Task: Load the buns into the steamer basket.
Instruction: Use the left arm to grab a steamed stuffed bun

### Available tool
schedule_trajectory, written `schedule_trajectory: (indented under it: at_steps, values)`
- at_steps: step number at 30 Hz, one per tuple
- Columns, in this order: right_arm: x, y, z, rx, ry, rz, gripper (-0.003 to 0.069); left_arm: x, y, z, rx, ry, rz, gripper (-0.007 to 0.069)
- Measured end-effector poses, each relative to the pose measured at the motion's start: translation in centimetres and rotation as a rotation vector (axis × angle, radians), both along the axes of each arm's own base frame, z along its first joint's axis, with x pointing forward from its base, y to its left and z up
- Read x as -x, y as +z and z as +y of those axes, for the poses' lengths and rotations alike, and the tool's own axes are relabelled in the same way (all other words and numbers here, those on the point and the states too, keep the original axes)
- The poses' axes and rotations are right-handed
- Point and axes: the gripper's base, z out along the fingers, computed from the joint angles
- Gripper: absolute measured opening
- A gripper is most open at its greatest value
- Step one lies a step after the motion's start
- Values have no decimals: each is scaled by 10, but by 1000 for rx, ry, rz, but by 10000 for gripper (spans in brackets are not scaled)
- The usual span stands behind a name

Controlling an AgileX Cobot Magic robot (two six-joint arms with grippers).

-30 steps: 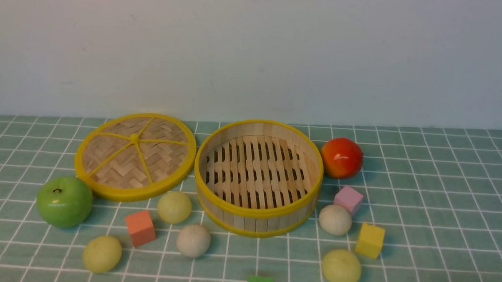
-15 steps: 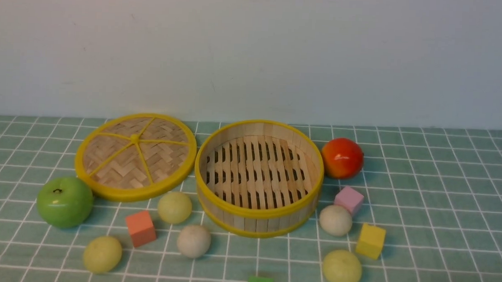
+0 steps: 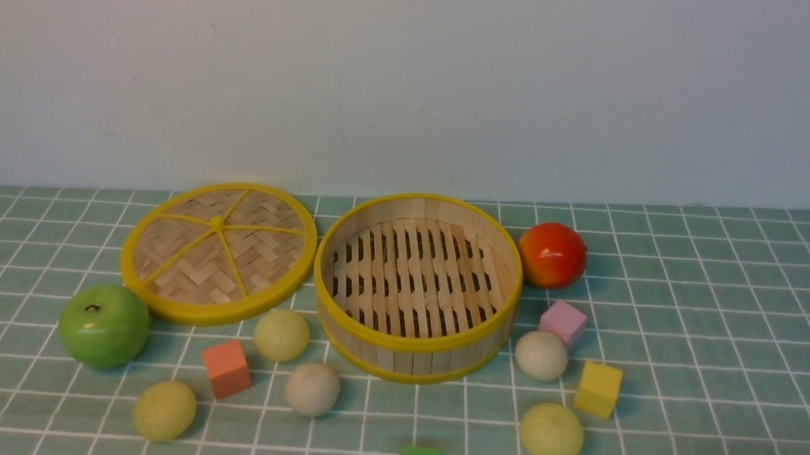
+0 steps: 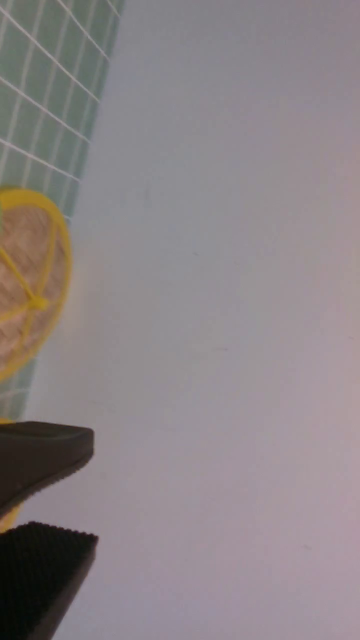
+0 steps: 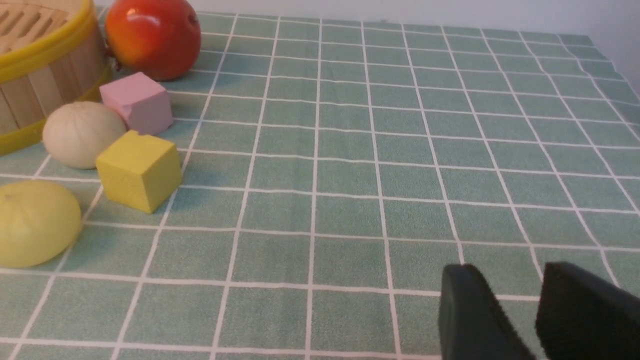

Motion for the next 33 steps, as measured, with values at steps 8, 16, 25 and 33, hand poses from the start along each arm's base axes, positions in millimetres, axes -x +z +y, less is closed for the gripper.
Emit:
schedule_trajectory:
  at_steps: [8, 16, 25, 33]
  values:
    - [0, 0, 0, 0, 0, 0, 239, 14, 74, 1, 197, -65, -144, 238]
    - [0, 0, 0, 0, 0, 0, 239, -27, 131, 8, 283, 75, 376, 238]
    - [0, 0, 0, 0, 0, 0, 239, -95, 72, 15, 155, 282, 1067, 238]
    - [0, 0, 0, 0, 0, 0, 239, -156, 10, -3, 209, 189, 1433, 238]
